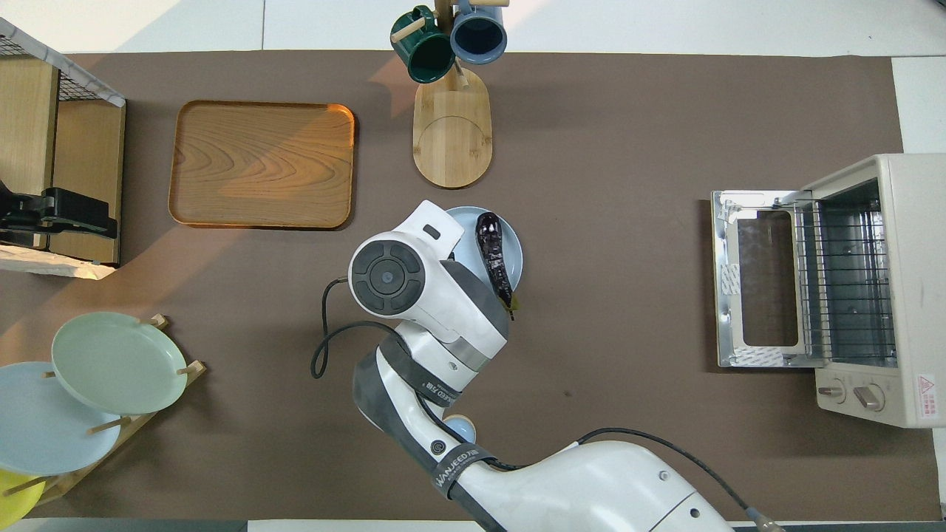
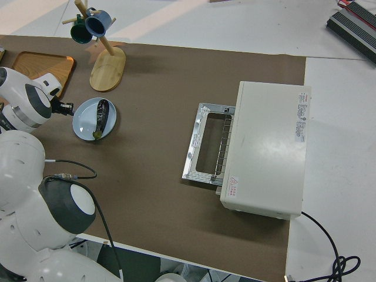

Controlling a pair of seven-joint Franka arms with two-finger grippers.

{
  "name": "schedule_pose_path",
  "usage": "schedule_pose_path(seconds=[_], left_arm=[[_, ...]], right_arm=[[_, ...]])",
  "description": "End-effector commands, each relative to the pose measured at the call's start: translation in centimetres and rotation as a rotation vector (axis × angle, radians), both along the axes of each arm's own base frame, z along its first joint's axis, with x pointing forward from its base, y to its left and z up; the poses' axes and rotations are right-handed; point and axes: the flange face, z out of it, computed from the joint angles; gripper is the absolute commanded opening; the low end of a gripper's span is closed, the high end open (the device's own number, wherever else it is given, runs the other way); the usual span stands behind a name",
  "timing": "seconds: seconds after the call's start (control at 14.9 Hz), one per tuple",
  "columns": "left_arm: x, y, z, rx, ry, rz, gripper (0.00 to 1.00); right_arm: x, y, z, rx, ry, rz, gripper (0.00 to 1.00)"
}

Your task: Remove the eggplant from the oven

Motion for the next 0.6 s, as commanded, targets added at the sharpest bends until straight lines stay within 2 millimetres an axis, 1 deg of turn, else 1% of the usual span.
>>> schedule_pose_path(seconds=[0.0, 0.07, 0.13, 0.2, 0.27, 0.33, 0.4, 0.47, 0.54], left_arm=[[-0.3, 0.2, -0.2, 0.022, -0.023, -0.013, 1.00], [-0.3, 0.2, -0.4, 0.022, -0.020, -0.013, 1.00], [-0.2, -0.2, -0.5, 0.019, -0.021, -0.020, 1.00], [0.0, -0.7, -1.0, 0.015, -0.020, -0.027, 1.00], [0.1, -1.4, -1.6, 0.011, -0.019, -0.037, 1.00], [0.0, -3.2, -2.2, 0.003, -0.017, -0.064, 1.00], [-0.2, -5.0, -3.0, -0.005, -0.015, -0.085, 1.00], [-0.1, -6.6, -3.8, -0.016, -0.015, -0.106, 1.00], [-0.3, -8.6, -4.5, -0.038, -0.019, -0.111, 1.00]], right_arm=[[0.6, -0.9, 2.4, 0.001, 0.010, 0.024, 0.40], [1.3, -2.5, 3.2, -0.035, 0.028, 0.054, 0.37], [2.7, -5.6, 4.9, -0.060, 0.044, 0.086, 0.29], [4.4, -9.8, 6.9, -0.086, 0.074, 0.098, 0.19], [5.5, -13.9, 8.6, -0.106, 0.110, 0.087, 0.10], [6.1, -17.8, 9.1, -0.126, 0.150, 0.062, 0.04], [6.0, -21.2, 8.7, -0.136, 0.183, 0.037, 0.04], [5.6, -24.8, 7.8, -0.144, 0.213, 0.009, 0.04], [4.9, -27.0, 6.1, -0.154, 0.250, -0.002, 0.04]])
